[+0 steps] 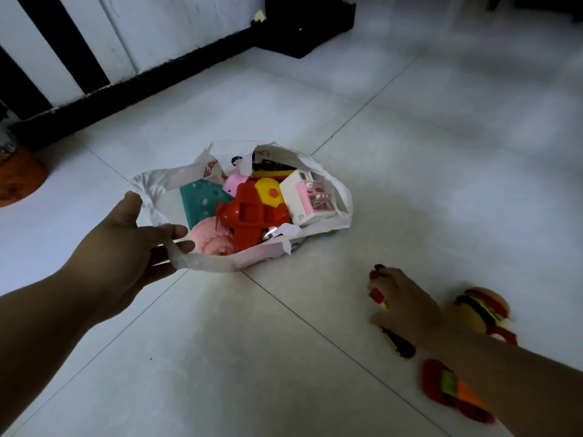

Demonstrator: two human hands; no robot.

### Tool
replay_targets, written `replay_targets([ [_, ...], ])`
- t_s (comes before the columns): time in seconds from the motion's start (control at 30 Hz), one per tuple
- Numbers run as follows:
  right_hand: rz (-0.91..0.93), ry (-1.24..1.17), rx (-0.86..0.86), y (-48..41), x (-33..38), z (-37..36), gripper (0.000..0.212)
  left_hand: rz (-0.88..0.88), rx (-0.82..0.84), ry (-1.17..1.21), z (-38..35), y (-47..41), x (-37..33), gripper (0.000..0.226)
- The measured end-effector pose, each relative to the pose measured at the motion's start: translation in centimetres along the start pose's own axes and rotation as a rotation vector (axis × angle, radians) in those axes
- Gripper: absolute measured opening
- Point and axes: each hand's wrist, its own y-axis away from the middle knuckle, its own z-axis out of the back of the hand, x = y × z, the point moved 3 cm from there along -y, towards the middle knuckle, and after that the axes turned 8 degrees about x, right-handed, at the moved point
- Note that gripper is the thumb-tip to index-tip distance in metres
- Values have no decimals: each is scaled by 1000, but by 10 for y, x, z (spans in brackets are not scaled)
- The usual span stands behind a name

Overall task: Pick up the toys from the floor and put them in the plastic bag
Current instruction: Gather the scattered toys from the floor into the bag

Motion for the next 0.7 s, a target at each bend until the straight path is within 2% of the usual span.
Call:
replay_targets([
  [0.07, 12, 97, 178, 16, -4, -18, 80, 0, 0, -2, 0, 1, 1, 75],
  [0.13, 1, 114, 291, 20, -5, -35, 72, 9, 13, -1, -1, 3, 1, 73],
  [0.2, 19, 98, 281, 15, -1, -43, 61, 15, 22, -3, 0, 6, -1, 73],
  [0.3, 141, 174, 229, 11, 12, -43, 74, 18, 27, -14, -1, 11, -3, 75],
  [0.37, 206, 157, 85, 11, 34, -23, 59, 15, 27, -18, -1, 12, -4, 77],
  [0.47, 468, 8, -301, 19, 90, 22, 59, 19, 41, -29, -1, 9, -4, 74],
  [0.57, 648, -123, -543, 13, 150, 74, 45, 25, 39, -14, 1, 7, -4, 74],
  [0.63, 705, -148, -552, -7, 185, 107, 41, 28, 40, -18, 2, 6, -4, 72],
  [0.7, 693, -94, -372, -37, 216, 132, 40, 41, 46, -21, 4, 5, -2, 68],
])
